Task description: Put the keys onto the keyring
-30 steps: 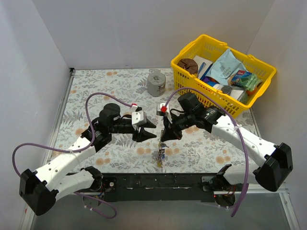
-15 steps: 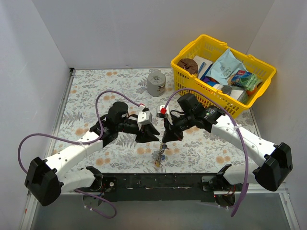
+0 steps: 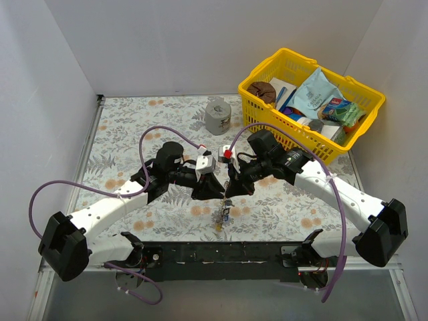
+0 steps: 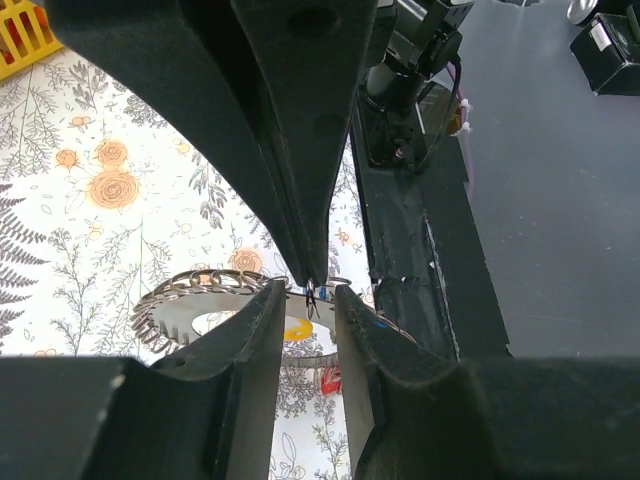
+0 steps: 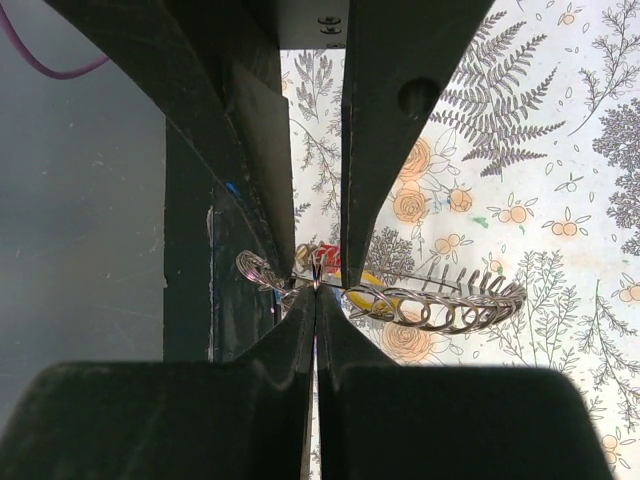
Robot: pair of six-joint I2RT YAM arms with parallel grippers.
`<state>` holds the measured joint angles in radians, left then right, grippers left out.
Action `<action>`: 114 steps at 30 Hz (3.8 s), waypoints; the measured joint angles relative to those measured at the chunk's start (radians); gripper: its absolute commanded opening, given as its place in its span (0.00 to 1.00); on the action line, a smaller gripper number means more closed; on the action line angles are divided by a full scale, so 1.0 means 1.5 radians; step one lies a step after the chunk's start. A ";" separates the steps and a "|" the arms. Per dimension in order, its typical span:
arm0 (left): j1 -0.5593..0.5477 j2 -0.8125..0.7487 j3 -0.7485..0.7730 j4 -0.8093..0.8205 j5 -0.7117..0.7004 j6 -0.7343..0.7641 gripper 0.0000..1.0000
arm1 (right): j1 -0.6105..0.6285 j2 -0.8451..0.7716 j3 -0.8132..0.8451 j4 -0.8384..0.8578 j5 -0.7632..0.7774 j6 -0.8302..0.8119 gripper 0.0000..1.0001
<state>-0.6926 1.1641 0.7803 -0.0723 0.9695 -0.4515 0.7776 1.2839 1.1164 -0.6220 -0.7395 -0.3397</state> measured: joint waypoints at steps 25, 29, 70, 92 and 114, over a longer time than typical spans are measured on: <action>-0.007 0.020 0.004 0.008 -0.025 0.007 0.00 | -0.002 -0.014 -0.023 0.034 0.021 0.028 0.27; -0.007 -0.010 -0.024 0.059 -0.053 -0.023 0.00 | -0.001 -0.047 -0.044 0.076 0.028 0.055 0.38; -0.009 -0.167 -0.212 0.528 -0.170 -0.292 0.00 | 0.000 -0.219 -0.164 0.273 0.091 0.141 0.39; -0.008 -0.166 -0.212 0.533 -0.170 -0.293 0.00 | 0.001 -0.186 -0.165 0.295 0.053 0.161 0.01; -0.009 -0.157 -0.212 0.544 -0.163 -0.303 0.00 | 0.001 -0.169 -0.165 0.296 0.027 0.159 0.01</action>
<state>-0.7055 0.9279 0.4625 0.7444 0.7246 -0.9058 0.7792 1.0302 0.8684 -0.1787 -0.6994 -0.1005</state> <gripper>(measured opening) 0.018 0.054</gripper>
